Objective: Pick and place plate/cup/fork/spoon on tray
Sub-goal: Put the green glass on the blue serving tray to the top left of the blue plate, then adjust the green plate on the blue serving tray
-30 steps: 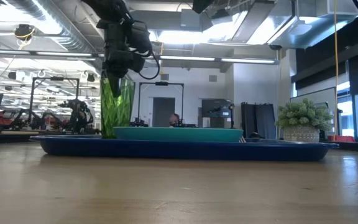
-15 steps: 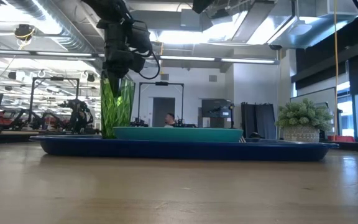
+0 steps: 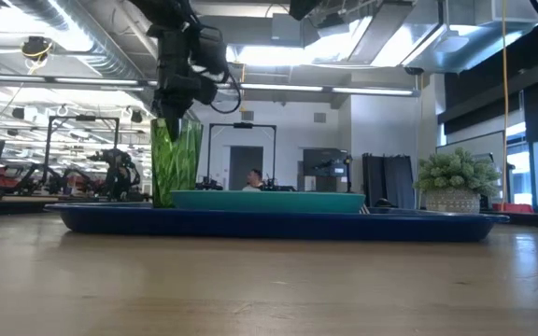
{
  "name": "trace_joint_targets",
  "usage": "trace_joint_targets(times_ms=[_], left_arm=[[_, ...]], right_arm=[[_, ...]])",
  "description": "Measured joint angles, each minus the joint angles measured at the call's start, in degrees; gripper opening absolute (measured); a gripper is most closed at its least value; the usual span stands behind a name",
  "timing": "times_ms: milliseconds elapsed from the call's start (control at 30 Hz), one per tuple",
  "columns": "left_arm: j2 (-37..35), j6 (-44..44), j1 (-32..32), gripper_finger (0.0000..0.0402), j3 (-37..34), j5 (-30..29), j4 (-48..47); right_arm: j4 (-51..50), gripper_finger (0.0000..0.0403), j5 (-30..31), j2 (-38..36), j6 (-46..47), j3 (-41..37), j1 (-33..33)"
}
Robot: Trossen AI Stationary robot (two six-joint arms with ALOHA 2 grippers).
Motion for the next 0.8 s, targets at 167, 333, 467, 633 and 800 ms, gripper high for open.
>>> trace_joint_targets(times_ms=[167,333,467,633,800], left_arm=[[0.0,0.0,-0.3,0.0064,4.8,0.3,-2.1],[0.0,0.0,-0.4,0.0064,10.3,0.2,-6.7],[0.0,-1.0,-1.2,0.0064,15.5,0.3,-11.6],[-0.6,-0.1,-5.4,0.0064,20.8,0.7,-16.5],[-3.8,-0.2,-11.1,0.0064,21.1,6.8,-18.1]], right_arm=[[0.0,0.0078,-0.1,0.0,0.0,0.0,0.0],[0.0,0.0078,-0.2,0.0,0.0,0.0,0.0],[-0.2,0.0078,-1.8,0.0,-1.6,0.0,0.0],[-0.6,0.0078,-5.0,0.0,-6.6,0.0,0.0],[-1.9,0.0062,-7.0,0.0,-8.8,0.0,-0.4]])
